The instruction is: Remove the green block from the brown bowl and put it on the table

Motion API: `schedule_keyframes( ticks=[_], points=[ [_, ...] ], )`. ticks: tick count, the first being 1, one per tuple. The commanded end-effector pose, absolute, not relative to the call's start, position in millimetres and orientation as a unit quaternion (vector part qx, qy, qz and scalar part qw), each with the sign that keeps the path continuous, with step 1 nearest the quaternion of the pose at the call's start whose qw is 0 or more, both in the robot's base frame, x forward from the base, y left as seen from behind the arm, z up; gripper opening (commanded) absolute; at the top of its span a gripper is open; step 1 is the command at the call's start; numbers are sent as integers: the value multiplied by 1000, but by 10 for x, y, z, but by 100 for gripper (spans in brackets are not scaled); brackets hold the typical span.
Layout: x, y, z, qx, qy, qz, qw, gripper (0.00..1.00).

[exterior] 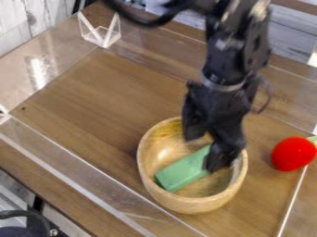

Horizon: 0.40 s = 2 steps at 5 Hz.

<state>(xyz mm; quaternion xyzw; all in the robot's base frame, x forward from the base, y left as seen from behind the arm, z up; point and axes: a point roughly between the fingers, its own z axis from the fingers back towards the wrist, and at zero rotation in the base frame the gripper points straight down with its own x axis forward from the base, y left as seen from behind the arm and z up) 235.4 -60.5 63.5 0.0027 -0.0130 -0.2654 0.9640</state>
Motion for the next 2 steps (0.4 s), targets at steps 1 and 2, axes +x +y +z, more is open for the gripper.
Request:
schedule_keyframes(
  ticks=[1,2],
  points=[
    [2350,-431,554,-1,-25,-258,966,100],
    [2246,-465,502,-8,-35,-235,971,100]
  ],
)
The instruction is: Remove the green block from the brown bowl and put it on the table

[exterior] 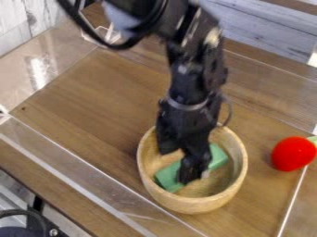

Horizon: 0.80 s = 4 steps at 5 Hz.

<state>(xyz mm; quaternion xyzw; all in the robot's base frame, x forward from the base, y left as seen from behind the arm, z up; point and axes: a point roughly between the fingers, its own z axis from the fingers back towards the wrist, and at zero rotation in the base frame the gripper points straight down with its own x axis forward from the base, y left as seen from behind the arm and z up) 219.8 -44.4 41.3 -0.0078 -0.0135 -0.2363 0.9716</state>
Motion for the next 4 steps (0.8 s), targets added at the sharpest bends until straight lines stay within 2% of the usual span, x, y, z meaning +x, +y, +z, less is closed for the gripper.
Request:
schedule_keyframes(
  ticks=[1,2,3,4],
  points=[
    [2127,-631,660,11,-39,-209,977,100],
    [2132,-747,883,22,-40,-238,970,100],
    [2263,-792,1043,21,-43,-291,956,100],
    [2186,-813,888,12,-45,-311,949,100]
  ],
)
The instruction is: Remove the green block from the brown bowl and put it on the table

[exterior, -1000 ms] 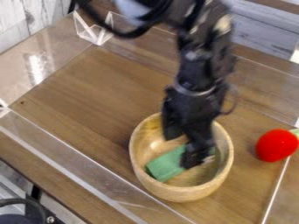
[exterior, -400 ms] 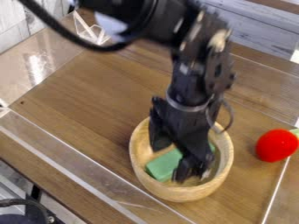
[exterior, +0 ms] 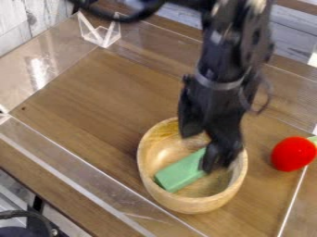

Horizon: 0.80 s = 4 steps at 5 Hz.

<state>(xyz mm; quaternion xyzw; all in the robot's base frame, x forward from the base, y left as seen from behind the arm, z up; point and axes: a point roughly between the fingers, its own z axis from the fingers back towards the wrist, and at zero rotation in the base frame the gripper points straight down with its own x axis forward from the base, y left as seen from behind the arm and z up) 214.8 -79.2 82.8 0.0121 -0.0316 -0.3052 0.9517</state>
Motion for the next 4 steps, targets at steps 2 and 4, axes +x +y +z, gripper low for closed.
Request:
schedule_keyframes(
  ticks=[2,4],
  points=[
    [2056,-780,706,-5,-48,-320,946,100],
    [2211,-751,898,-5,-39,-266,963,100]
  ],
)
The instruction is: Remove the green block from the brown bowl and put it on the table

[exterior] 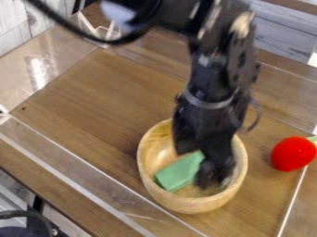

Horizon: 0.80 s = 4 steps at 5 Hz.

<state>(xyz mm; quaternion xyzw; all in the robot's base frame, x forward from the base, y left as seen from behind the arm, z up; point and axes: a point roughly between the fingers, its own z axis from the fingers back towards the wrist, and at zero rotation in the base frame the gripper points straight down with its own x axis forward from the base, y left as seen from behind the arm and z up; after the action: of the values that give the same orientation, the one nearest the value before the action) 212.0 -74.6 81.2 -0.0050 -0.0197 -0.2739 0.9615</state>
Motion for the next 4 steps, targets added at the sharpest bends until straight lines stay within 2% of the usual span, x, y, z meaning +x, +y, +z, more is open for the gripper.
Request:
schedule_keyframes(
  ticks=[1,2,3,4],
  points=[
    [2296,-797,957,-12,-37,-254,966,100],
    [2311,-842,921,-17,-30,-245,969,100],
    [2295,-735,932,-17,-28,-238,971,0],
    [2353,-757,951,-16,-25,-245,969,0]
  ],
)
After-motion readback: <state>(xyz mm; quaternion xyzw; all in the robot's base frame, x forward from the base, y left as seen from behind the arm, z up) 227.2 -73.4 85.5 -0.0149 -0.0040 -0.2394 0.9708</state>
